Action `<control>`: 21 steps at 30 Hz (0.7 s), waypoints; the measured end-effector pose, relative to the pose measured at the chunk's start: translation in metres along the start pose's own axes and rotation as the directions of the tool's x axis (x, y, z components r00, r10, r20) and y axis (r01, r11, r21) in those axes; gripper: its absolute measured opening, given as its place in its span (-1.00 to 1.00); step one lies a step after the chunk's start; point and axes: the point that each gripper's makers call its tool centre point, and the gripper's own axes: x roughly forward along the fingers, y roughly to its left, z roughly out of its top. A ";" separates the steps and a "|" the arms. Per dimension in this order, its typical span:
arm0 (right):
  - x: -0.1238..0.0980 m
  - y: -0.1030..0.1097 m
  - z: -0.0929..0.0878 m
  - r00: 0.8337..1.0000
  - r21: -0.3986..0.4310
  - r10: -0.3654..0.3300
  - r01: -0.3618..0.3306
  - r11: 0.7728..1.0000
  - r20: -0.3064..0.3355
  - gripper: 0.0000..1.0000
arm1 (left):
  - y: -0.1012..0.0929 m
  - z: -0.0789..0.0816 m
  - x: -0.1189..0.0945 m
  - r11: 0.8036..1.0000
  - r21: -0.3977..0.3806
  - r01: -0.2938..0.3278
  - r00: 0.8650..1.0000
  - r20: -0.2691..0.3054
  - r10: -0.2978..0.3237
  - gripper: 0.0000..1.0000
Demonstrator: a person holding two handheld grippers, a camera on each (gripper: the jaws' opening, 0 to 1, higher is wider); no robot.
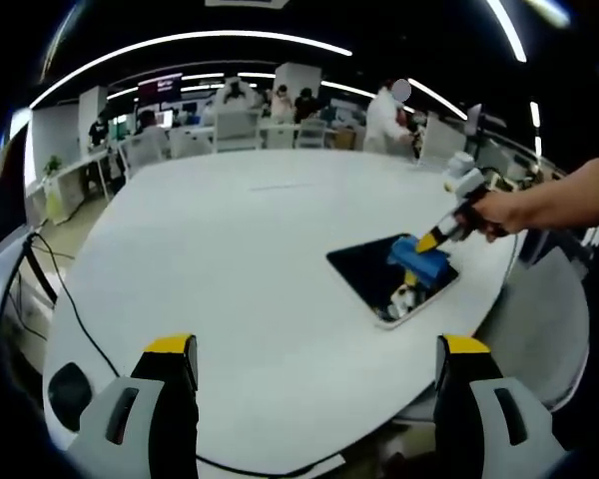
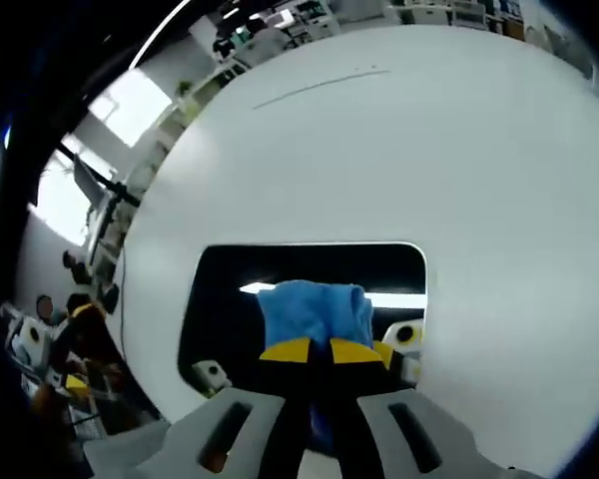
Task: Wipe the mirror surface with the cleaning cloth until all visible marks leave the cleaned area.
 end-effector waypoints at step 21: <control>-0.013 -0.033 0.000 0.998 0.021 -0.068 0.068 0.997 0.014 -1.00 | -0.005 0.001 0.005 1.000 0.011 0.017 1.000 -0.011 -0.017 0.99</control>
